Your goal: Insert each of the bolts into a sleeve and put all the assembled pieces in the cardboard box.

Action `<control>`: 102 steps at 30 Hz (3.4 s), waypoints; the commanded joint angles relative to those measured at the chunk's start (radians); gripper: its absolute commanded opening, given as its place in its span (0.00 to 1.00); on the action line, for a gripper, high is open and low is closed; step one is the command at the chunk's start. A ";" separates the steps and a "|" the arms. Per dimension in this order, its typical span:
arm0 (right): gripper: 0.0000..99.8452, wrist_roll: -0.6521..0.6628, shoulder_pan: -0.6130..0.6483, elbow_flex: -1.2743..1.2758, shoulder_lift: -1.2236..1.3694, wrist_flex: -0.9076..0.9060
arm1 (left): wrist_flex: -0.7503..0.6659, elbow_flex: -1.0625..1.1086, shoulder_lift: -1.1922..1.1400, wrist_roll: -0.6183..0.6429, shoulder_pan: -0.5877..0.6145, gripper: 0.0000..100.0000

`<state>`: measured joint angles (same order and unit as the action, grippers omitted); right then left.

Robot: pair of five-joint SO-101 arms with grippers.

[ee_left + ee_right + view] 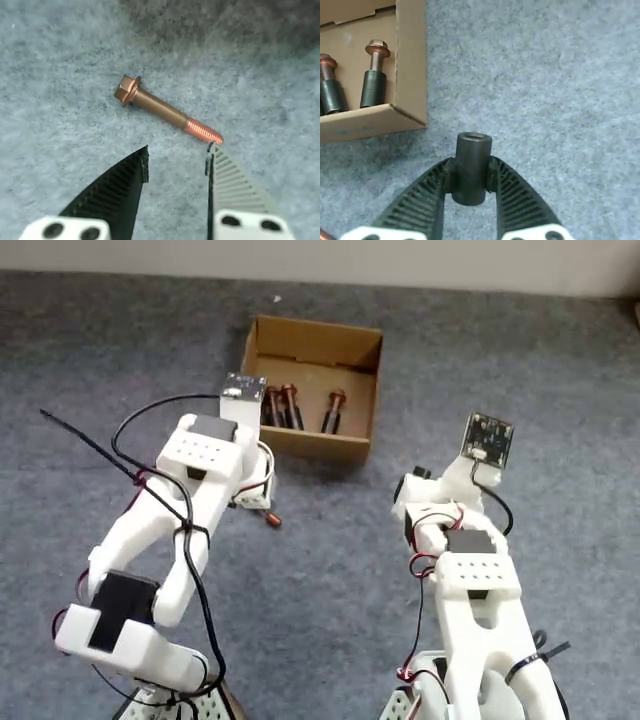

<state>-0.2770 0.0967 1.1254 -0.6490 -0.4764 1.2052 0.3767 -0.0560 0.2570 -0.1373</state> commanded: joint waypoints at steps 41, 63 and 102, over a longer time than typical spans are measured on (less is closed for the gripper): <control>0.01 0.009 -0.008 -0.010 -0.038 0.021 | 0.023 -0.427 -0.453 0.035 0.065 0.10; 0.01 0.011 0.087 -0.045 -0.065 -0.160 | -0.075 -0.056 0.143 -0.155 0.018 0.00; 0.01 0.258 0.699 0.397 -1.138 -0.228 | -0.516 0.924 1.868 -0.180 -0.147 0.00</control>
<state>-0.0575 0.7656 1.5044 -1.6709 -0.7020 0.7142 1.2804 1.6763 0.0821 -0.2094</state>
